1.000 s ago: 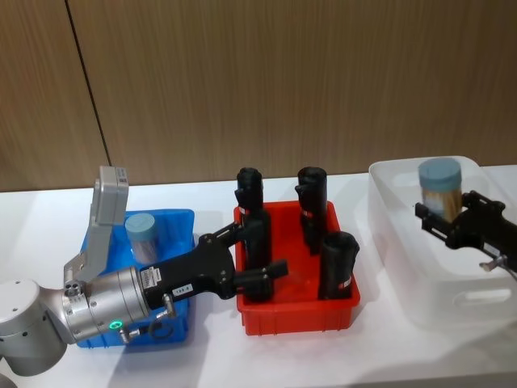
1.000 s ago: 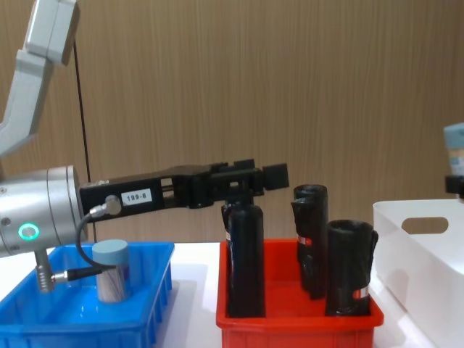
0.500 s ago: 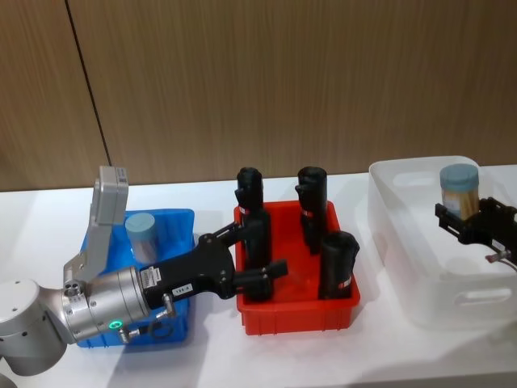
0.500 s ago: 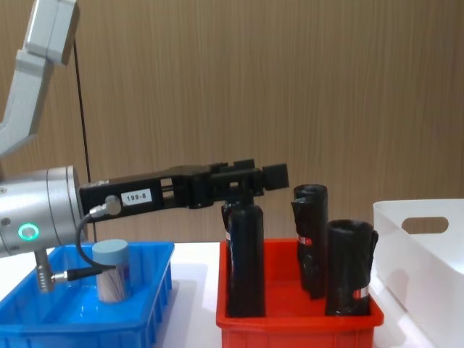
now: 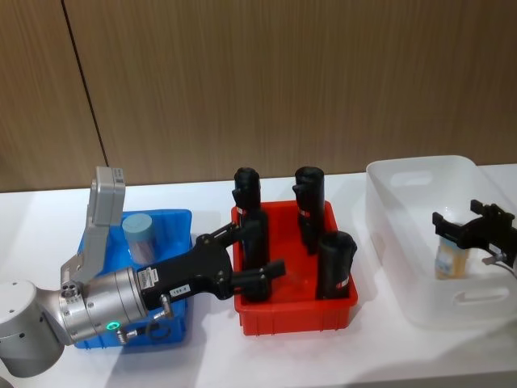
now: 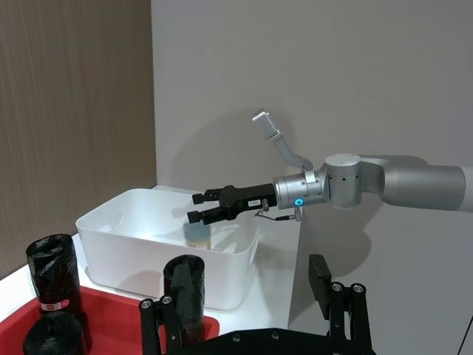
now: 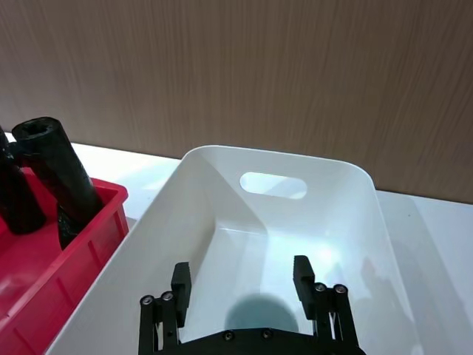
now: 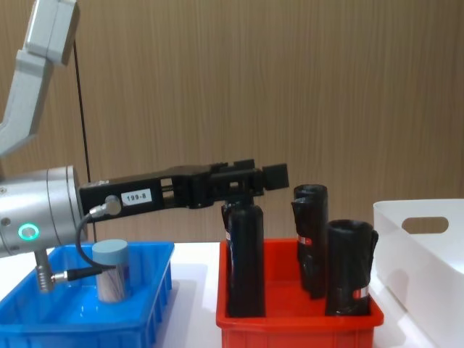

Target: Pick the cotton swabs from the blue box and place them into the white box.

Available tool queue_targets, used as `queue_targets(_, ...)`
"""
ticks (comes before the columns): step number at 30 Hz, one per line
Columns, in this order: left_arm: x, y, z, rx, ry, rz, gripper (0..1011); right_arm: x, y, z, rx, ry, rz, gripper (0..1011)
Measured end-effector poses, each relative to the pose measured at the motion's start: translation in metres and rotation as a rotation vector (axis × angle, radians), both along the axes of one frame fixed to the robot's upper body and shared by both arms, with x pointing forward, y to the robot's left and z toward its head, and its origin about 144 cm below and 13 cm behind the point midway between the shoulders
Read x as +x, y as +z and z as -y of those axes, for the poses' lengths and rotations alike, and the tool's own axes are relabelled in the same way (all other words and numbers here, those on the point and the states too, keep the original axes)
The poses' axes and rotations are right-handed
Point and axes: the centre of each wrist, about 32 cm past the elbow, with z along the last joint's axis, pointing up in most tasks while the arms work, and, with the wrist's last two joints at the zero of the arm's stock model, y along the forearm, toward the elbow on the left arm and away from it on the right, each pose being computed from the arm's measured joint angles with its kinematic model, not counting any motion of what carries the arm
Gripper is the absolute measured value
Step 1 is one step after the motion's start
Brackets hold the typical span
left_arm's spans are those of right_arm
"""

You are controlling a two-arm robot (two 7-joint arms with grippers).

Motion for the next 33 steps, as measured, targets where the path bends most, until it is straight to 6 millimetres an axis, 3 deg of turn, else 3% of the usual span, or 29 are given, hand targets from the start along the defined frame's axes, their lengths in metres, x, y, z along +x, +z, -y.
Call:
queue_targets(7,0.0,0.0,0.0,0.0,0.0,0.0,1003,0.001,-0.001,0.001,-0.002,-0.002,-0.002,1002)
queue_targets(20,-0.002,-0.001,0.002,0.012,0.025,0.0,1003,-0.004,-0.003,-0.006,-0.004,0.004,0.009,1002)
queue_targets(33,-0.015,-0.002,0.014,0.073,0.157,0.017,1003,-0.031,-0.006,-0.038,0.0,0.03,0.066,1002)
